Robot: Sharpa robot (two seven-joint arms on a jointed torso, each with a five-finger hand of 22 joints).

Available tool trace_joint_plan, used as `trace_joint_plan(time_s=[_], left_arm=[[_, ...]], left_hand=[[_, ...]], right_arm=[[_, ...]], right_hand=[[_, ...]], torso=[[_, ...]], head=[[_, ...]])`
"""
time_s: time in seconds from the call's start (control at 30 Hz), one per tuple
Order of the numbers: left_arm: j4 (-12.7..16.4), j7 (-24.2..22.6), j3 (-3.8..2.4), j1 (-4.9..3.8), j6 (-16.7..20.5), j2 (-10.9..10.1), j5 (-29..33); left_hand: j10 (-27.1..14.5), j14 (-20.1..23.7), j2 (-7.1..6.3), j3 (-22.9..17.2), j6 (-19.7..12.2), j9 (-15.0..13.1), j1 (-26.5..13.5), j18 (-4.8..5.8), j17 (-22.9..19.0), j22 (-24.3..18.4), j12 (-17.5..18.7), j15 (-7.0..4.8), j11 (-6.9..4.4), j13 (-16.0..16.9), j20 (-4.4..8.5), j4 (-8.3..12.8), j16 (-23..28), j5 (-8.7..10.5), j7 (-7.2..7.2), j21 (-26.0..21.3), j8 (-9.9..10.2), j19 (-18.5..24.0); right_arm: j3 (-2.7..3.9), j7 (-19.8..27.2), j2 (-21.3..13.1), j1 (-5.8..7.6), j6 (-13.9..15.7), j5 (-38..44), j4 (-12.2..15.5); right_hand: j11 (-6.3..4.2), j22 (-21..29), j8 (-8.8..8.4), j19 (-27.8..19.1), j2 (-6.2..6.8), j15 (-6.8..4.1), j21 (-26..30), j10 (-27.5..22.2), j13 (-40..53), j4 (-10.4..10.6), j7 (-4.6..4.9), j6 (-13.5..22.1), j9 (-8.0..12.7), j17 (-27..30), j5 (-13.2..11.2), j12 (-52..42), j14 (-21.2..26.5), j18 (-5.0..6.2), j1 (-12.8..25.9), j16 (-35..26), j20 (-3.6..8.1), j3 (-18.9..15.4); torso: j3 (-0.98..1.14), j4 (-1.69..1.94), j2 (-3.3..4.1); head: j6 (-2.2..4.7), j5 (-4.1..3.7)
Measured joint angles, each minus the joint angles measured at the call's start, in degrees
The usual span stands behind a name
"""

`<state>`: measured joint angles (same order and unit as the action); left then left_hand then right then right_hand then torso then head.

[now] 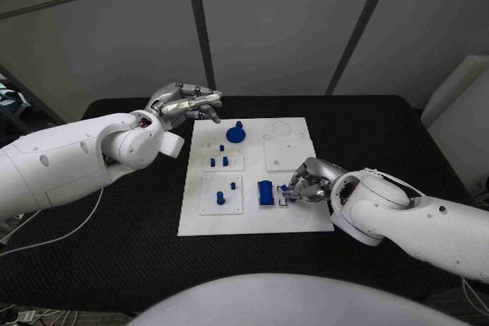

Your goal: Assemble the parts on the task board

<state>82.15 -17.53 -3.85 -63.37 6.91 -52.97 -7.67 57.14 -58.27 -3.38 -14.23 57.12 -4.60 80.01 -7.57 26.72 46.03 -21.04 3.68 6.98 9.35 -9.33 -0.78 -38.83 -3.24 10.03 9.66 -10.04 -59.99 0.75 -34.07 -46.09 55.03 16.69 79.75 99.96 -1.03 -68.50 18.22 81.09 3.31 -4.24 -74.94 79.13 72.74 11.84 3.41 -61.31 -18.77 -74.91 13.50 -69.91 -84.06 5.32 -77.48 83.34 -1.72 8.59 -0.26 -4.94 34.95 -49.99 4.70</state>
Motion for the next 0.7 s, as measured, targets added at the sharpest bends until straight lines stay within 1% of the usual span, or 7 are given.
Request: trace_joint_plan(time_s=[0.13,0.37,0.4,0.5,0.57,0.6,0.7], left_arm=[[0.04,0.02,0.00,-0.01,-0.01,0.00,0.00],[0.00,0.06,0.00,-0.01,-0.03,0.05,0.00],[0.00,0.07,0.00,-0.01,-0.03,0.07,0.00],[-0.02,0.09,0.00,-0.01,-0.05,0.09,0.00],[-0.02,0.11,0.00,-0.01,-0.06,0.10,0.00],[-0.03,0.13,0.00,-0.01,-0.07,0.10,0.00],[-0.04,0.17,0.00,-0.01,-0.10,0.10,0.00]], left_hand=[[0.00,0.00,0.00,0.00,0.00,0.00,0.00,0.00,0.00,0.00,0.00,0.00,0.00,0.00,0.00,0.00,0.00,0.00,0.00,0.00,0.00,0.00],[0.00,0.00,0.00,0.00,0.00,0.00,0.00,0.00,0.00,0.00,0.00,0.00,0.00,0.00,0.00,0.00,0.00,0.00,0.00,0.00,0.00,0.00],[0.00,0.00,0.00,0.00,0.00,0.00,0.00,0.00,0.00,0.01,0.00,0.00,0.00,0.00,0.00,0.00,0.00,0.00,0.00,0.00,0.00,0.00],[0.00,0.00,0.00,0.00,0.00,0.00,0.00,0.00,0.00,0.01,0.00,0.00,0.00,0.00,0.00,0.00,0.00,0.00,0.00,0.00,0.00,0.00],[0.00,0.00,0.00,0.00,0.00,0.00,0.00,0.00,0.00,0.01,0.00,0.00,0.00,0.01,0.00,0.00,0.00,0.00,0.00,0.00,0.00,0.00],[-0.02,0.00,0.00,0.00,0.00,0.01,0.00,0.00,0.00,0.01,0.00,0.00,0.02,0.01,-0.03,0.00,0.00,0.00,0.00,0.00,0.00,-0.03],[-0.21,0.00,0.00,0.00,0.00,0.06,0.00,-0.01,0.00,0.01,0.00,0.00,0.21,0.01,-0.21,0.00,0.00,0.00,0.00,0.00,0.00,-0.21]], right_arm=[[0.02,-0.01,0.19,0.02,-0.63,-0.51,-0.10],[0.06,-0.03,0.45,0.09,-1.01,-0.91,-0.11],[0.07,-0.03,0.51,0.09,-1.02,-0.95,-0.11],[0.06,-0.01,0.65,0.08,-1.11,-1.07,-0.01],[0.02,0.03,0.67,0.05,-1.17,-1.14,0.01],[0.01,0.05,0.67,0.02,-1.21,-1.17,0.01],[0.00,0.12,0.67,0.02,-1.24,-1.23,0.01]], right_hand=[[0.00,-0.16,0.41,0.12,-0.08,-0.21,0.00,0.00,0.07,0.15,-0.08,-0.16,-0.70,0.00,0.25,0.00,0.04,0.00,0.37,0.00,0.12,0.14],[-0.56,-0.57,1.31,0.21,0.06,-0.29,-0.44,0.68,0.69,0.47,-0.36,-0.53,-1.21,0.00,0.50,-0.81,0.12,0.01,2.40,0.34,0.21,0.28],[-0.41,-0.66,1.46,0.33,0.07,-0.29,-0.44,0.83,0.78,0.62,-0.63,-0.80,-1.26,0.00,0.50,-1.00,0.12,0.01,2.49,0.34,0.33,0.13],[-0.41,-0.82,1.64,0.42,0.08,-0.50,-0.44,0.83,0.95,0.85,-0.86,-1.24,-1.54,0.00,0.51,-1.01,-0.09,0.00,3.10,0.34,0.42,0.02],[-0.61,-0.90,2.05,0.42,0.09,-0.50,-0.44,1.03,1.09,1.53,-1.15,-1.52,-1.93,0.00,0.59,-1.30,-0.08,0.00,4.51,0.34,0.42,-0.30],[-0.61,-0.94,2.25,0.42,0.15,-0.50,-0.58,1.03,1.14,1.87,-1.35,-1.73,-2.19,0.00,1.24,-1.30,-0.08,0.00,5.17,0.34,0.42,-0.64],[-0.61,-1.01,2.86,0.42,0.53,-0.62,-0.71,1.02,1.24,2.73,-1.18,-1.56,-2.47,0.00,3.86,-1.30,0.04,0.00,6.10,0.34,0.42,-1.33]], torso=[[0.02,-0.05,-0.02],[0.03,-0.05,-0.02],[0.03,-0.05,-0.02],[0.04,-0.05,-0.01],[0.04,-0.05,0.02],[0.04,-0.05,0.03],[0.04,-0.05,0.03]], head=[[0.00,0.05],[0.00,-0.05],[0.00,-0.06],[0.00,-0.07],[0.00,-0.07],[0.00,-0.07],[0.00,-0.04]])
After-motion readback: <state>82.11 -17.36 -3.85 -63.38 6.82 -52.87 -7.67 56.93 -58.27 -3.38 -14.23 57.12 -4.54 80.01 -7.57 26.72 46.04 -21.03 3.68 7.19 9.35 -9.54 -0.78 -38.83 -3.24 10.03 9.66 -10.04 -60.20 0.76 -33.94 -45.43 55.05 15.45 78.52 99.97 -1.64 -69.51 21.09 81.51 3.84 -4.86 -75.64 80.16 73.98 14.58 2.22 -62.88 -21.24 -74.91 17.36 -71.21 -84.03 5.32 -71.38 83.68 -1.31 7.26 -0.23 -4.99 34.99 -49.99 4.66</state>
